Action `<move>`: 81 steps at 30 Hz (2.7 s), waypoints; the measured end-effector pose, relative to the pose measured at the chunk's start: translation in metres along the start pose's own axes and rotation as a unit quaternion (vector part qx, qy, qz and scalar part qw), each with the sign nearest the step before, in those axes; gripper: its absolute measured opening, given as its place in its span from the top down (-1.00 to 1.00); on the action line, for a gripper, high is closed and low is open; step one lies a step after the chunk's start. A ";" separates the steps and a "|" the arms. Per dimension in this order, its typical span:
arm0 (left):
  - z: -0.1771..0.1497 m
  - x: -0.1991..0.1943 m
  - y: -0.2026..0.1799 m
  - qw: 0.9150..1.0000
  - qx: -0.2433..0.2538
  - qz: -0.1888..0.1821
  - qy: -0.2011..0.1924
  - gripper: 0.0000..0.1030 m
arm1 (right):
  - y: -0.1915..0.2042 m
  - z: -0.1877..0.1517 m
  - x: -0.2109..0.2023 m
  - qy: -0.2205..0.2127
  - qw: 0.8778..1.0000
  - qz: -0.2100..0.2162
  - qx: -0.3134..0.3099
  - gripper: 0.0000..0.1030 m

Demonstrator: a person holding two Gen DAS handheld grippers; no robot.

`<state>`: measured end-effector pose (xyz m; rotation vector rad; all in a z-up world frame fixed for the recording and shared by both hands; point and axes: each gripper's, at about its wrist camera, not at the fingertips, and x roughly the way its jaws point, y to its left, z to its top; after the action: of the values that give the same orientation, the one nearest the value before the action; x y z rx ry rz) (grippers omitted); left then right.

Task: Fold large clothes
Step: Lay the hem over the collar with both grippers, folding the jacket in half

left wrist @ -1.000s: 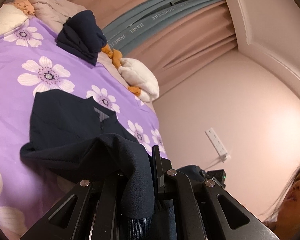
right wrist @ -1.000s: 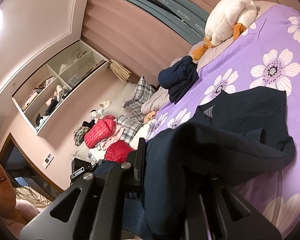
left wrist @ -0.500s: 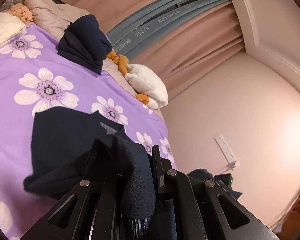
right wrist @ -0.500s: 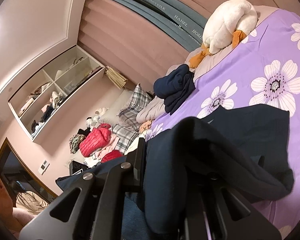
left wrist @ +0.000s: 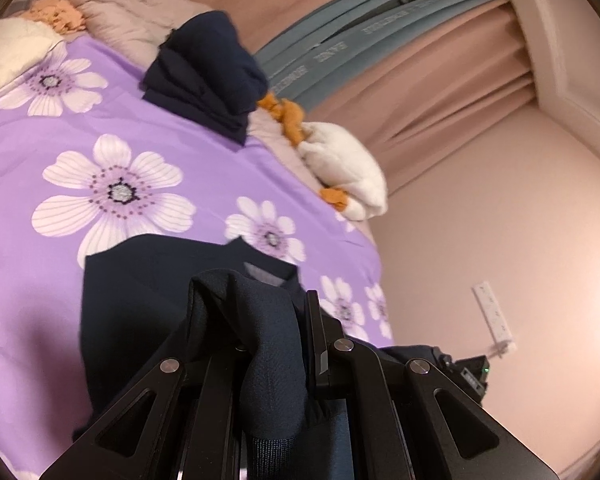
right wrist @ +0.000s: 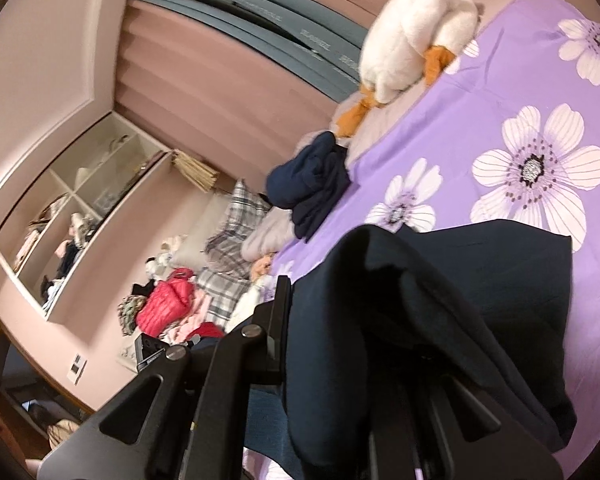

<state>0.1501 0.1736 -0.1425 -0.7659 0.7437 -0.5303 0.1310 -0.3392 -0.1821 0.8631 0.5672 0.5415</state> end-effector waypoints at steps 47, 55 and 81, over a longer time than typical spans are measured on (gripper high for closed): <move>0.020 0.120 0.073 0.975 -0.002 0.205 0.088 0.92 | -0.112 0.016 0.099 0.095 0.979 -0.142 0.112 0.71; 0.020 0.122 0.076 0.974 -0.004 0.205 0.093 0.92 | -0.114 0.014 0.100 0.096 0.978 -0.146 0.114 0.71; 0.025 0.125 0.085 0.972 -0.024 0.206 0.107 0.92 | -0.114 0.012 0.102 0.096 0.976 -0.152 0.119 0.70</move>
<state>0.2615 0.1528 -0.2460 -0.5817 1.0890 -0.2199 0.2370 -0.3409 -0.2937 0.9325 0.9389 0.2810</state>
